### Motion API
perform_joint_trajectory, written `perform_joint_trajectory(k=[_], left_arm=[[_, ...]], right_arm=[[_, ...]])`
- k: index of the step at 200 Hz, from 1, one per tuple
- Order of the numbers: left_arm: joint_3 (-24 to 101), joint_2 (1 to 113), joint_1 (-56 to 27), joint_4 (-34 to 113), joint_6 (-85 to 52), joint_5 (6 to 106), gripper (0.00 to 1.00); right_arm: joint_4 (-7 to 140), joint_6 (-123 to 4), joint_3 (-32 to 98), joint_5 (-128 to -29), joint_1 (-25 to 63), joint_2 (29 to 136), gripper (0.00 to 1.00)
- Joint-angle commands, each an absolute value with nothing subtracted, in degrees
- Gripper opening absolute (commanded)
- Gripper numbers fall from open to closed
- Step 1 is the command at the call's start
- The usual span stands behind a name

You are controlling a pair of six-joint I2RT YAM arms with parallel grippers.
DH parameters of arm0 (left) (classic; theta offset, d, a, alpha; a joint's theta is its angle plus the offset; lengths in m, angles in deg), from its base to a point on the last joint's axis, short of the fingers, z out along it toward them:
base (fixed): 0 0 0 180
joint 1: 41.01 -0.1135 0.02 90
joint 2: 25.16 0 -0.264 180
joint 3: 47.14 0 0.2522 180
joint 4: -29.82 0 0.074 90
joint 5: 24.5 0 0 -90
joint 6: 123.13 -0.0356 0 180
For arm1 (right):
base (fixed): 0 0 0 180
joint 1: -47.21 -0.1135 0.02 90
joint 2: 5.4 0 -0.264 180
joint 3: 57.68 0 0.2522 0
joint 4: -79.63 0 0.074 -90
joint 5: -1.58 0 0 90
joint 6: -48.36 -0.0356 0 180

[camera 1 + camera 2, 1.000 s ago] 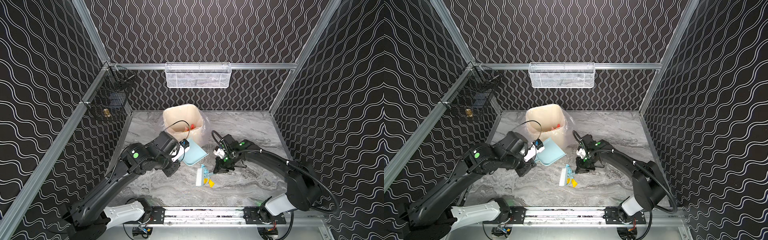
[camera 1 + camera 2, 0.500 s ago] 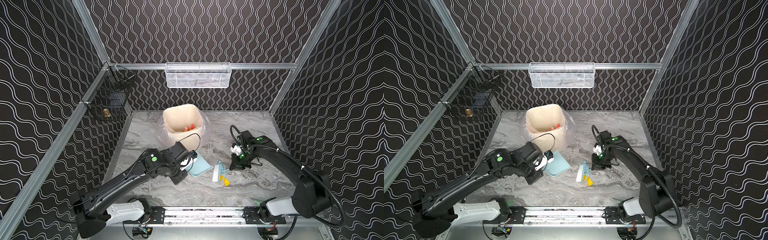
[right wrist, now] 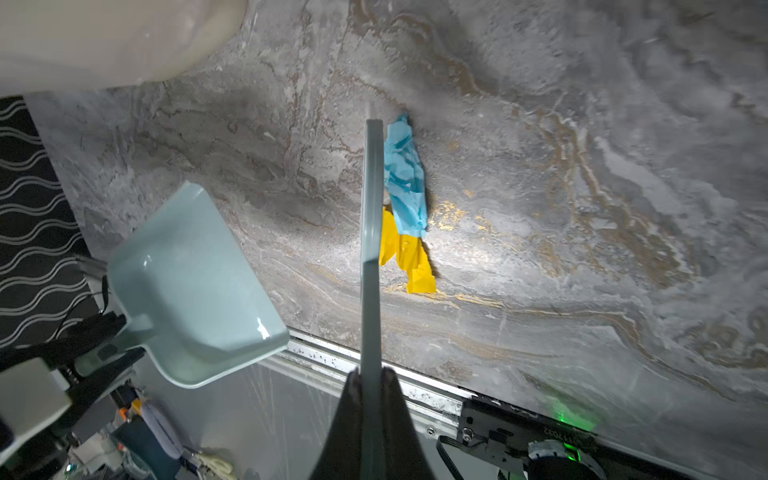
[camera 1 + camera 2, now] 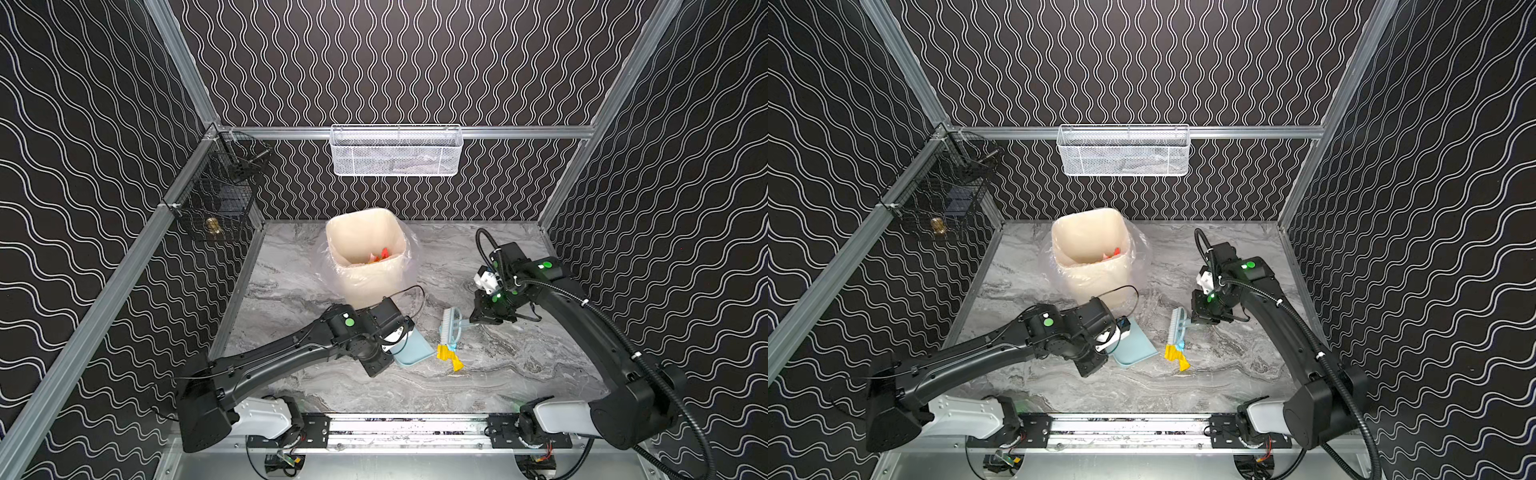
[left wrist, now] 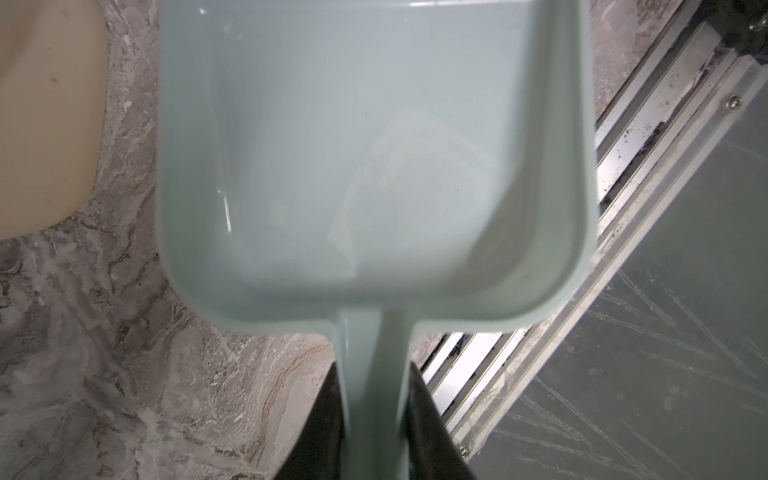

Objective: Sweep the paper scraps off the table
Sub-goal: 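Lower the dustpan beside the scraps while the right brush pushes them toward it, then sweep the light-blue and yellow scraps into the dustpan with the right-held brush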

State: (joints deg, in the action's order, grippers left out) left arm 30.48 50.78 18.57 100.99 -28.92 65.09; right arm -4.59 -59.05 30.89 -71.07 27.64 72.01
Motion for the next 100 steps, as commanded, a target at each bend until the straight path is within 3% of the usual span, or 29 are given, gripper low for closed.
perform_joint_trajectory(k=[1,100], left_arm=[[29.9,52.4,19.9,98.4,-29.4,65.5,0.04],[25.2,60.2,25.8,88.5,-28.2,67.0,0.02]], right_arm=[[-9.6,-61.4,32.4,-77.4,27.7,71.0,0.00],[-14.1,-59.5,35.3,-86.2,27.7,74.5,0.00]])
